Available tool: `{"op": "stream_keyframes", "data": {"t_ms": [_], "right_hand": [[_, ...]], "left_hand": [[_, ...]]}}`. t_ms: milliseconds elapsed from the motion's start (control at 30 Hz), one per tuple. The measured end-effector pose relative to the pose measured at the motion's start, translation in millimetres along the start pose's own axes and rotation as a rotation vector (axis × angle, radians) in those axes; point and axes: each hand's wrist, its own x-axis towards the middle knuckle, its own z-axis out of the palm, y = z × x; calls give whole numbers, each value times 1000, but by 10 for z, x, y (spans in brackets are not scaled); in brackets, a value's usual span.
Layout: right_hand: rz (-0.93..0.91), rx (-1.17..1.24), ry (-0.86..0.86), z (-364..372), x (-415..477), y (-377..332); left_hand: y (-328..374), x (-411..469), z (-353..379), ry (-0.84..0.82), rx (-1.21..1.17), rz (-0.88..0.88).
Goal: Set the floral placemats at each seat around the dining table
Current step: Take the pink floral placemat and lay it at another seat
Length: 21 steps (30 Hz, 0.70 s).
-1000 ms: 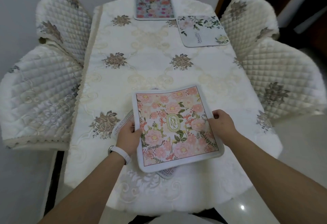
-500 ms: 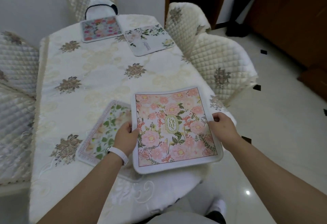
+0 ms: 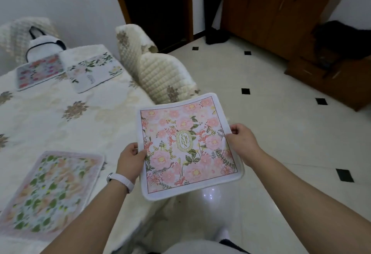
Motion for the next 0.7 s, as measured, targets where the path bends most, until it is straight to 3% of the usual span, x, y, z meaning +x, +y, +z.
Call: {"op": "stream_keyframes", "data": {"t_ms": [333,700], "right_hand": [[24,68,97,-1116,504,28],[-2,139,134,-1437,1682,-374]], "left_hand": [[738,41,1101,-104,-41,70],[1352,1031,1835,-117,-58,137]]}}
